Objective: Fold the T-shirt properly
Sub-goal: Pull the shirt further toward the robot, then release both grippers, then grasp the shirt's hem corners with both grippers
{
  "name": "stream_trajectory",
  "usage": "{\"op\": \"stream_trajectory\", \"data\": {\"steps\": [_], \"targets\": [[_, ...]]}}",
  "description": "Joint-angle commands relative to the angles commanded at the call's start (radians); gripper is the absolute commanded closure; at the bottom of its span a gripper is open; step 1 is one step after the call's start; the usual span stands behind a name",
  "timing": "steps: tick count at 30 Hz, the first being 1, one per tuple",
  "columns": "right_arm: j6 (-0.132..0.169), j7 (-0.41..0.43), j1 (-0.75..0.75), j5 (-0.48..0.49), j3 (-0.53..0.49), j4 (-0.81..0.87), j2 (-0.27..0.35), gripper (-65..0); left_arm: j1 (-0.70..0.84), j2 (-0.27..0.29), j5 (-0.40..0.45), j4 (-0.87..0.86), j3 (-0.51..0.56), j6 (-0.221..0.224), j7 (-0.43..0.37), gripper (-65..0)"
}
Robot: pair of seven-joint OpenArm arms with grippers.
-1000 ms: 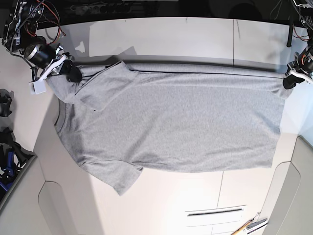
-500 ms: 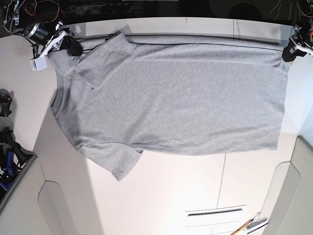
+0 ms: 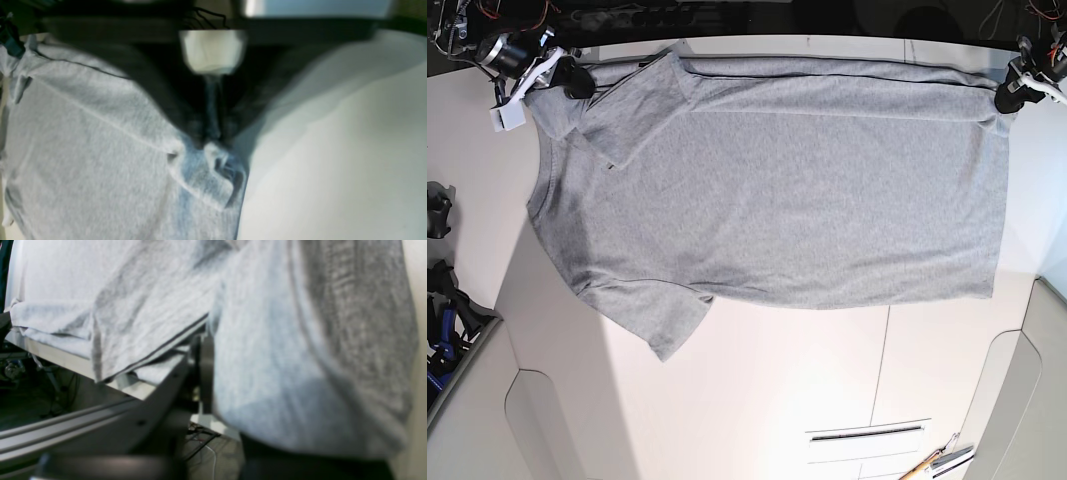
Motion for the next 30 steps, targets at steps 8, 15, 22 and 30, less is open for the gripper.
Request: {"op": "stream_trajectory", "data": {"steps": [8, 15, 22, 30], "targets": [[-0.002, 0.046, 0.025, -0.035, 0.123, 0.000, 0.000, -32.5, 0.000, 0.000, 0.000, 0.000, -0.084, 0.000, -0.039, -32.5], [-0.002, 0.085, 0.122, -0.032, 0.240, 0.000, 0.039, -32.5, -0.012, -0.006, -0.027, 0.000, -0.221, 0.000, -0.044, -37.6], [-0.020, 0.182, 0.313, -0.159, 0.239, -0.022, 0.048, -32.6, -0.089, -0.084, 0.007, 0.000, -0.220, 0.000, -0.049, -37.6], [-0.045, 0.270, 0.634, -0.306, 0.158, -0.340, 0.084, -32.6, -0.209, -0.150, 0.202, -0.011, -0.092, 0.000, -0.232, -37.6]]}}
